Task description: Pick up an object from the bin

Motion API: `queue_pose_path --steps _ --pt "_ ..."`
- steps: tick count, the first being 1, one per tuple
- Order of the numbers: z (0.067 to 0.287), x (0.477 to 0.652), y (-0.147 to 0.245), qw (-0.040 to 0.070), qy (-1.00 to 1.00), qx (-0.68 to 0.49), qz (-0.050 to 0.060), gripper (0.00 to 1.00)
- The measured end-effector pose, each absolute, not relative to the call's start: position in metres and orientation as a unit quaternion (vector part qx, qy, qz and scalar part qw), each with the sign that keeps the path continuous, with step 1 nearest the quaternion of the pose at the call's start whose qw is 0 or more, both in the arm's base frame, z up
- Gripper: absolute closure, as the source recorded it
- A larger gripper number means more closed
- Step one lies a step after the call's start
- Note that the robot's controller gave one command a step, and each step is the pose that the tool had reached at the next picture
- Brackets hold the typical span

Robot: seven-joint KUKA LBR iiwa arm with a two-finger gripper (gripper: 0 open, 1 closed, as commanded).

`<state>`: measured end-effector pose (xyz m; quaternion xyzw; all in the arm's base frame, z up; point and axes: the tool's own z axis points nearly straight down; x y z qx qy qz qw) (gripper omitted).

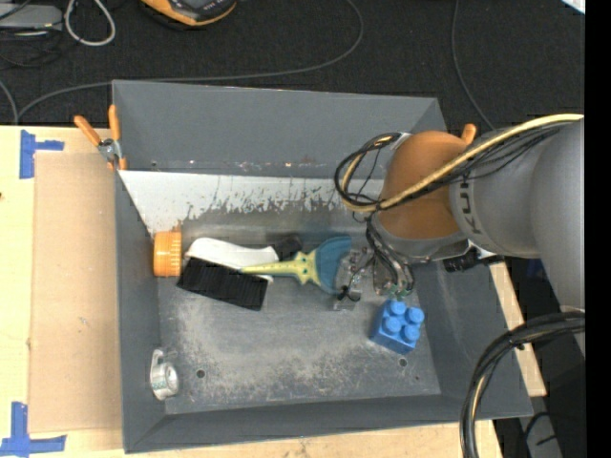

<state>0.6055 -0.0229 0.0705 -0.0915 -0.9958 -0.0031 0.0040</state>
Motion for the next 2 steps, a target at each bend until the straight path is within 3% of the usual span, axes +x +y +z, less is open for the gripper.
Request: queue_pose_path --steps 1,2 --pt "0.071 0.605 -0.023 0.004 -0.996 -0.091 -0.003 1.0" --pt "0.167 0.61 -0.014 0.001 -0.995 -0.097 -0.004 1.0"
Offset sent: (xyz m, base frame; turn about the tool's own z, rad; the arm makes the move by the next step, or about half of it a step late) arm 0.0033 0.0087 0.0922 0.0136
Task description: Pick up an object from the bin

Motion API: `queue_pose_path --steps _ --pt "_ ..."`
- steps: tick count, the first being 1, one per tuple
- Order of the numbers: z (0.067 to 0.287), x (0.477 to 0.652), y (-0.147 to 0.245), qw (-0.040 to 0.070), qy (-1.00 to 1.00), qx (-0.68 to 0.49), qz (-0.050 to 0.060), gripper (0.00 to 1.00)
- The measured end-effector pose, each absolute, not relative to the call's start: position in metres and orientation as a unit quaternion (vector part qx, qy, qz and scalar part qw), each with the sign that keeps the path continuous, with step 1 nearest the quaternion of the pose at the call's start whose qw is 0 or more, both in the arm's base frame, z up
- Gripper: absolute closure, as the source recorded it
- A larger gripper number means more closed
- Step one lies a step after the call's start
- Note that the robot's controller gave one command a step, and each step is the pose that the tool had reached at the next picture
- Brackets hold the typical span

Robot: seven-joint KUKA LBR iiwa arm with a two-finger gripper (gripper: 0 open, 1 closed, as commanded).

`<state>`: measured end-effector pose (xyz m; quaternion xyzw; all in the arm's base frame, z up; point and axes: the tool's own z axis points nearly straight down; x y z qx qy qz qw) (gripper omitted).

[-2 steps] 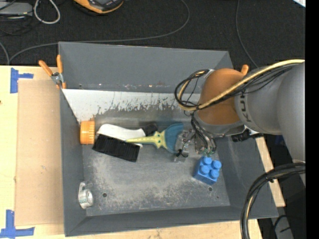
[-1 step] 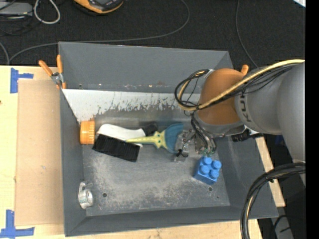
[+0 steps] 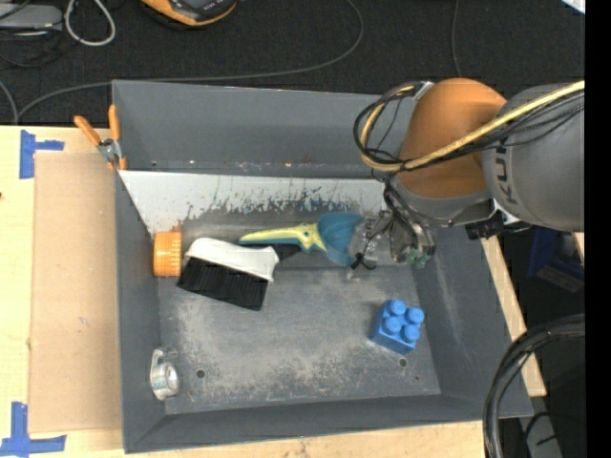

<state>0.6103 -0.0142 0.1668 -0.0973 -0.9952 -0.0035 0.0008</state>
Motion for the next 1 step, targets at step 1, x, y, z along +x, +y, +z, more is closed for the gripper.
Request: queue_pose_path --steps 1 --pt "0.1754 0.6074 -0.0191 0.01 -0.995 -0.101 -0.003 1.0"
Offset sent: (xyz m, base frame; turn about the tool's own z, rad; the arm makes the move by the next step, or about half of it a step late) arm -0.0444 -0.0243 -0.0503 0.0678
